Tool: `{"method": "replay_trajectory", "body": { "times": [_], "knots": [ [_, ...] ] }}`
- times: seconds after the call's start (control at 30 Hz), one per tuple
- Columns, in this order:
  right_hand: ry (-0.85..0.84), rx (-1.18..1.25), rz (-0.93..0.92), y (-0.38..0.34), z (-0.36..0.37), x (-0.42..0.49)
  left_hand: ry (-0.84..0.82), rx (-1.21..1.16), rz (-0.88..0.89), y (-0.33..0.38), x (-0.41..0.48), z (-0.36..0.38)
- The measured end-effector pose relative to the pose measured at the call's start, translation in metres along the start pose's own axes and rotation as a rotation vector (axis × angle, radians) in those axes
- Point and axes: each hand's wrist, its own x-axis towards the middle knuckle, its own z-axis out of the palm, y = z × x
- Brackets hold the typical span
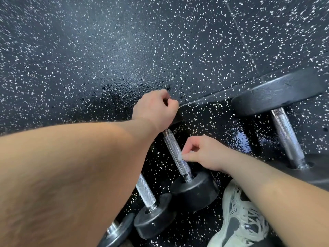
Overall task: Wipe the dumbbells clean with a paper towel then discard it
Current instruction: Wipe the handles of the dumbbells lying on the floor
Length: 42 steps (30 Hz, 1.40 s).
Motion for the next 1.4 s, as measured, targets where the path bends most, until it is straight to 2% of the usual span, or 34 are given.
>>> {"method": "replay_trajectory", "body": {
  "times": [0.17, 0.23, 0.27, 0.37, 0.43, 0.63, 0.8, 0.87, 1.03, 1.13, 1.23, 1.4],
  "knots": [
    [-0.202, -0.201, 0.006, 0.006, -0.007, -0.008, -0.011, -0.001, -0.008, 0.001, 0.0, 0.0],
    [-0.245, -0.196, -0.001, 0.005, -0.009, -0.01, -0.014, -0.002, -0.008, 0.001, 0.0, -0.001],
    [-0.238, -0.106, -0.006, 0.003, -0.009, -0.011, -0.016, -0.001, -0.008, 0.001, 0.0, -0.001],
    [-0.142, 0.402, 0.021, -0.004, -0.006, -0.005, -0.019, 0.001, 0.0, 0.002, -0.002, -0.002],
    [-0.102, 0.56, 0.065, -0.009, 0.0, -0.001, -0.021, 0.002, 0.002, 0.003, -0.002, -0.002],
    [-0.162, 0.466, 0.18, -0.025, 0.013, -0.005, -0.109, 0.036, 0.038, 0.005, 0.0, -0.005],
    [-0.105, 0.52, 0.207, -0.029, 0.022, -0.001, -0.568, 0.223, -0.055, 0.012, 0.011, -0.024],
    [-0.033, 0.481, 0.194, -0.03, 0.029, -0.002, -0.638, 0.282, -0.067, 0.016, 0.015, -0.028],
    [0.11, 0.299, 0.229, -0.03, 0.039, 0.002, -0.579, 0.276, -0.003, 0.02, 0.008, -0.028],
    [0.153, 0.145, 0.258, -0.037, 0.032, -0.007, -0.511, 0.26, 0.104, 0.021, 0.003, -0.033],
    [0.202, 0.036, 0.238, -0.039, 0.02, -0.017, -0.454, 0.162, 0.179, 0.021, -0.003, -0.034],
    [0.212, -0.049, 0.217, -0.038, 0.01, -0.019, -0.475, 0.075, 0.245, 0.027, 0.0, -0.03]
  ]
}}
